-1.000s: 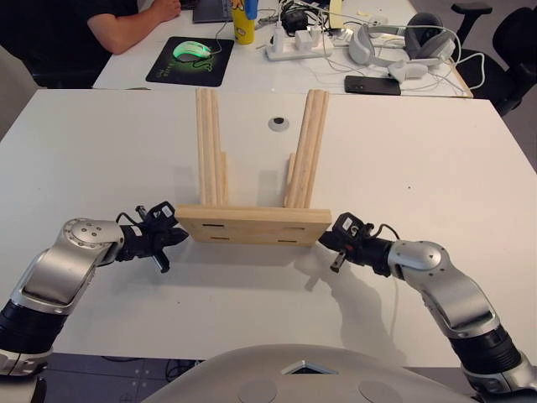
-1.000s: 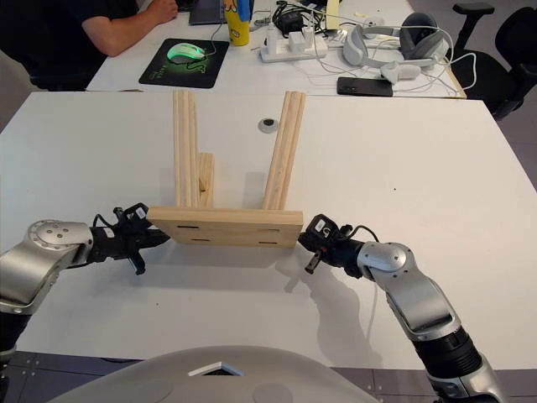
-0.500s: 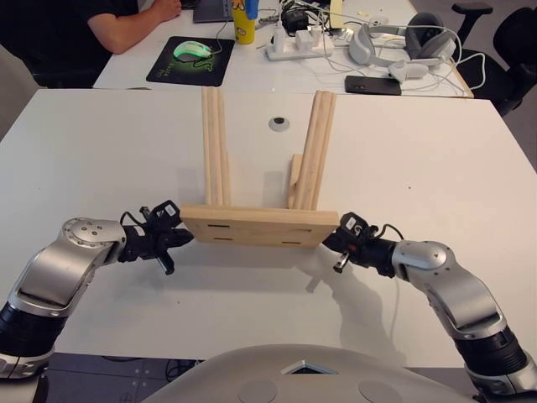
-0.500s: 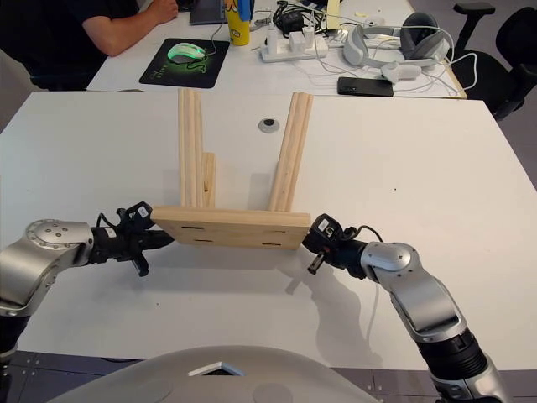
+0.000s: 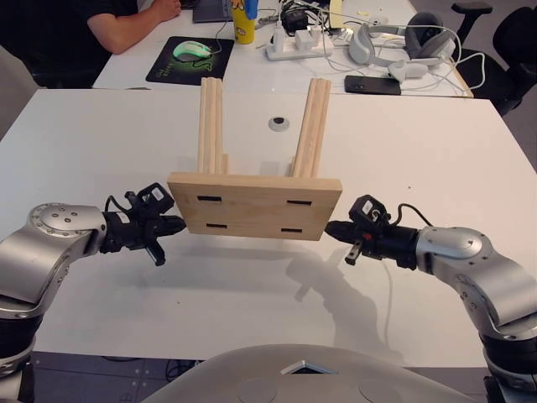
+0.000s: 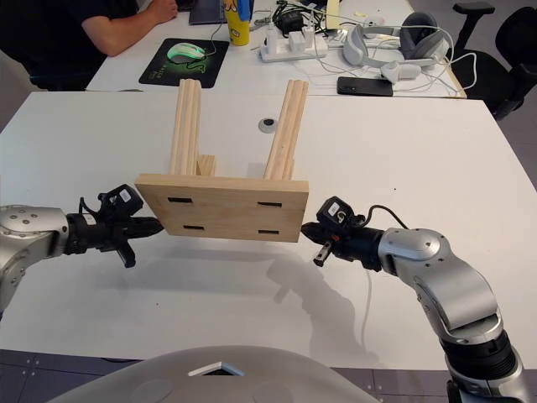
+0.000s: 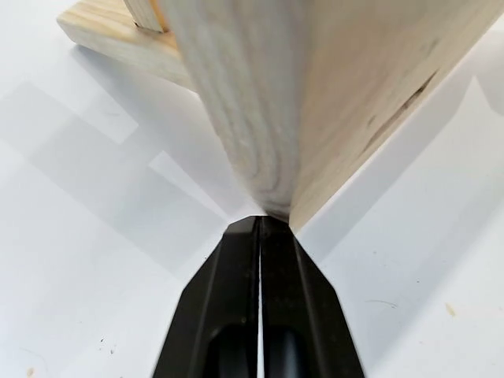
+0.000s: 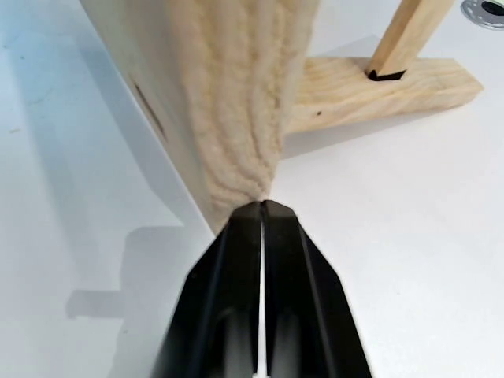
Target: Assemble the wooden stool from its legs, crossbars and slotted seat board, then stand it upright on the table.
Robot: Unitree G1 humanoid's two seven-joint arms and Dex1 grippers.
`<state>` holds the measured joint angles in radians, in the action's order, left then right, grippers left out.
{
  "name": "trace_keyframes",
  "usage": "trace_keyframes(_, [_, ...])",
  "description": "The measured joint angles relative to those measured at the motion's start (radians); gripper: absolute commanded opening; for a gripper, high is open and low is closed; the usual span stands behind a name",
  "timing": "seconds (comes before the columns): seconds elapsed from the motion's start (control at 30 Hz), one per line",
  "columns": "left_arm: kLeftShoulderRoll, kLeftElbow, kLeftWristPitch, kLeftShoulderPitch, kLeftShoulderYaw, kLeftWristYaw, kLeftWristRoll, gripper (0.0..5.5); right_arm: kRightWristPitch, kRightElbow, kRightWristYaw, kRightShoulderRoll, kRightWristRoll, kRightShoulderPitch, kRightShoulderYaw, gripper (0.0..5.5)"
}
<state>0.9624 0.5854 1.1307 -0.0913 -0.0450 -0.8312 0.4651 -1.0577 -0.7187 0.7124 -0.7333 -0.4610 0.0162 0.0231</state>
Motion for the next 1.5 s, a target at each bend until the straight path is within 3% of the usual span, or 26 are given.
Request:
trace_keyframes(0.57, [0.011,-0.027,0.117,-0.286,-0.115,0.002,0.105,0.04,-0.084,0.025,0.0,-0.028,-0.119,0.232,-0.137,0.0])
trace_keyframes(1.3, [0.014,-0.168,0.019,-0.425,-0.086,0.003,0.076,0.04,-0.06,0.178,-0.002,0.004,-0.135,0.442,-0.152,0.0])
trace_keyframes(1.5, [0.002,-0.247,-0.059,-0.535,-0.008,-0.001,0.028,0.04,-0.009,0.236,-0.011,0.006,-0.1,0.495,-0.151,0.0])
